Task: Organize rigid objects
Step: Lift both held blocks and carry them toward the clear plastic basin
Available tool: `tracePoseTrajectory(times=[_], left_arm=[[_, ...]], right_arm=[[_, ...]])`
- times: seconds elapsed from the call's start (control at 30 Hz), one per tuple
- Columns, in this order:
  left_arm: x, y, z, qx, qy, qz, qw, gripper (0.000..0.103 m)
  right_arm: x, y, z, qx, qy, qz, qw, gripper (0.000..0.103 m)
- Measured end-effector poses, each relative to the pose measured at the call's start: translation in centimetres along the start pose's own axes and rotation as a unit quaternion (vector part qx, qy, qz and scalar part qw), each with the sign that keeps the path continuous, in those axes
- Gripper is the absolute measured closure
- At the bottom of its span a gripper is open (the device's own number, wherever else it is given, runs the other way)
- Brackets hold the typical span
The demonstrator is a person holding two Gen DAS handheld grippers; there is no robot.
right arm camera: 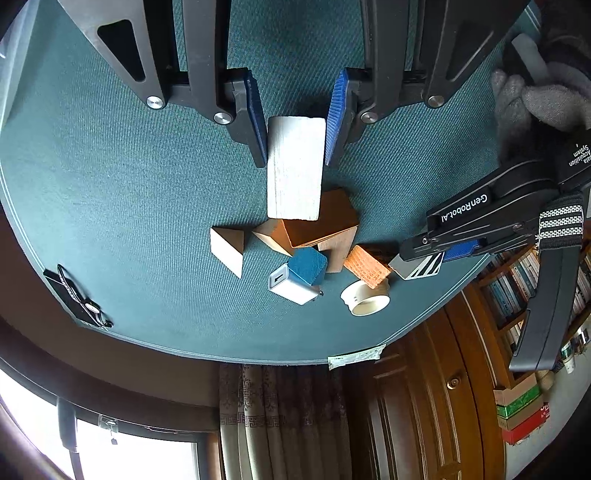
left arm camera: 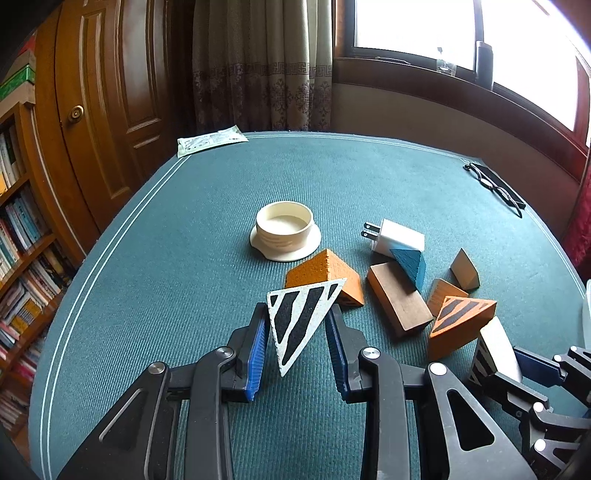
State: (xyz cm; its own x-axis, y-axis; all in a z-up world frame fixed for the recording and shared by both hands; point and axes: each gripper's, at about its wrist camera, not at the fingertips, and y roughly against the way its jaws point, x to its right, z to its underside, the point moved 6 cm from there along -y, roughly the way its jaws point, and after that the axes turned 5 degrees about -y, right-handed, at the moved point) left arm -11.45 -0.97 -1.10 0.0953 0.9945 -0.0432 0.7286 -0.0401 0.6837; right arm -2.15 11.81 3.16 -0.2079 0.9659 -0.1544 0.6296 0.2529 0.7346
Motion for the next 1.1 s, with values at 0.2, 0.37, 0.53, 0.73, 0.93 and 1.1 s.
tracePoseTrajectory(times=[0.2,0.37,0.53,0.73,0.93,1.1], left_arm=[[-0.6,0.8,0.2,0.002,0.012,0.01,0.9999,0.071],[-0.1,1.4,0.3,0.003,0.01,0.014,0.9998,0.071],[1.7,2.7,0.1,0.012,-0.003,0.024,0.9996,0.071],[4.6,4.1,-0.1,0.02,-0.028,0.044,0.9984,0.071],[8.1,5.3,-0.7,0.028,-0.055,0.067,0.9959,0.071],[11.4,6.4,-1.1,0.033,-0.082,0.086,0.9924,0.071]], right_arm=[[0.6,1.0,0.6,0.006,-0.011,0.0,1.0,0.072],[1.1,1.8,0.9,0.011,-0.022,-0.001,1.0,0.072],[1.9,2.6,1.2,0.015,-0.034,0.001,0.999,0.072],[3.9,4.3,2.0,0.023,-0.051,0.019,0.998,0.072],[7.6,7.2,2.5,0.044,-0.087,0.043,0.994,0.072],[11.0,10.1,3.2,0.063,-0.121,0.073,0.988,0.072]])
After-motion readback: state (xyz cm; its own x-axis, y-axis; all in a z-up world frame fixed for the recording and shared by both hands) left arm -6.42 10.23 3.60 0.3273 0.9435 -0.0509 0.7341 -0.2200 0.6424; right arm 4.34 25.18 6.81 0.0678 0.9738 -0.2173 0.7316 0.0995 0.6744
